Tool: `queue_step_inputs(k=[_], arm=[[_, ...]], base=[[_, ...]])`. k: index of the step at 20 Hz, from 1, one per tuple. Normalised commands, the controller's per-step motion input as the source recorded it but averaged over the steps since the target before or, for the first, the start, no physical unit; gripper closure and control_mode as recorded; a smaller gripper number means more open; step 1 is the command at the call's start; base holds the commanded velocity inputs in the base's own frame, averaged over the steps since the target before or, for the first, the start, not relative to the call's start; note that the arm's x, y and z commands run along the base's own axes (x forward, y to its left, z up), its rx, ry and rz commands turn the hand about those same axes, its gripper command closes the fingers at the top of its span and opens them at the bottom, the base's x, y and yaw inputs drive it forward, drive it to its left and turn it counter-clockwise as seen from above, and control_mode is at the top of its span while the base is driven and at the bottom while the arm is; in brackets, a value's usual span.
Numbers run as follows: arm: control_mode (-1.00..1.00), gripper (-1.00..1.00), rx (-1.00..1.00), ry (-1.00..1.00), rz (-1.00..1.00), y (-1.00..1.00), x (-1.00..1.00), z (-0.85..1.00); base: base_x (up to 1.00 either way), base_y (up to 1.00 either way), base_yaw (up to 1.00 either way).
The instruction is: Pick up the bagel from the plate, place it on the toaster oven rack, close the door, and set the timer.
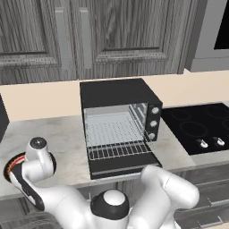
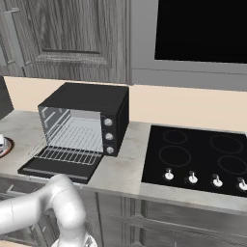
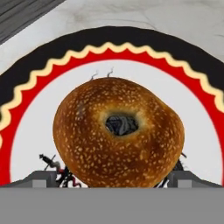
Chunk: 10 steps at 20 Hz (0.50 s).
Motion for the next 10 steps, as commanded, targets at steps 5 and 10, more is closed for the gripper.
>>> queue_step_inputs(k=[5,10], arm=[[-1.00,-1.00,0.00,0.00,0.00,0.12,0.10,-0.09],[-1.00,-1.00,0.00,0.00,0.00,0.07,0.06,-0.06]], base=[[0.00,0.00,0.00],[0.00,0.00,0.00]])
